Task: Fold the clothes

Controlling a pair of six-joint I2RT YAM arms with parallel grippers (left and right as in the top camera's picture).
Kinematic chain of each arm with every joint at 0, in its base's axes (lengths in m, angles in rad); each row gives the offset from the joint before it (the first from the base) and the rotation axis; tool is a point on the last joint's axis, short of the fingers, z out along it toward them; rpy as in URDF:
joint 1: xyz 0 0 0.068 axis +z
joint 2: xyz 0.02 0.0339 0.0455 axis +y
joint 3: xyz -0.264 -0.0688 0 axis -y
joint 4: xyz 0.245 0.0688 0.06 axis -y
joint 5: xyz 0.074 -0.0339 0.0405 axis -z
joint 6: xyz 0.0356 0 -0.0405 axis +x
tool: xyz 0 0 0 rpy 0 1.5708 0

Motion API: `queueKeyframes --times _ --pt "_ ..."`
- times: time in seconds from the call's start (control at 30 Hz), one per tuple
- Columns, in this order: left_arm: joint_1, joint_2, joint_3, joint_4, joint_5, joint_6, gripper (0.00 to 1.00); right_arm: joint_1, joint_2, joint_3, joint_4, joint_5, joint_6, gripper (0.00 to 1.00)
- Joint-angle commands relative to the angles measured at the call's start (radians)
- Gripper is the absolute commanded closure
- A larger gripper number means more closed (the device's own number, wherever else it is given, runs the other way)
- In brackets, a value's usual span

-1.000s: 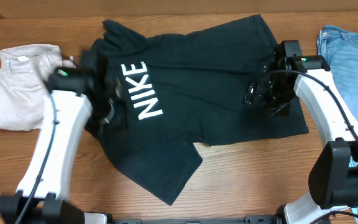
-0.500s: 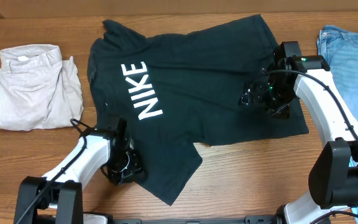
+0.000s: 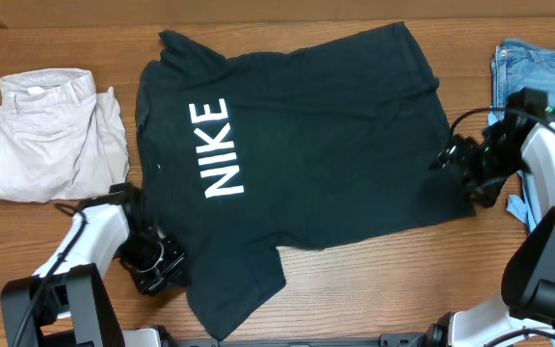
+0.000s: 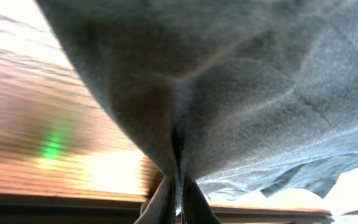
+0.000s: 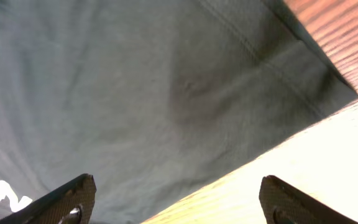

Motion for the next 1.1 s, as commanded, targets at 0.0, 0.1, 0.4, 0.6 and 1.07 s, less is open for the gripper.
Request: queueKeyframes --times 0.0,0.1,0.4,0.6,1.07 --pt "0.085 0.006 0.019 -0.01 -0.021 0.052 0.96 0.004 0.001 -0.148 0.066 -0.005 0.023 0.11" --pt "0.155 -0.005 0.023 -0.017 -0.021 0.052 0.96 -0.003 0.001 -0.282 0.151 -0.005 0.062 0.12" --pt "0.375 -0.158 0.109 -0.07 -0.045 0.088 0.96 -0.019 0.001 -0.353 0.239 0.094 0.126 0.55" --pt "0.4 -0.193 0.111 -0.078 -0.033 0.097 0.96 -0.019 0.0 -0.348 0.172 0.161 0.124 0.96" --pt "0.4 -0.203 0.14 -0.144 -0.01 0.123 0.53 -0.018 -0.237 -0.336 -0.031 0.141 0.012 0.96"
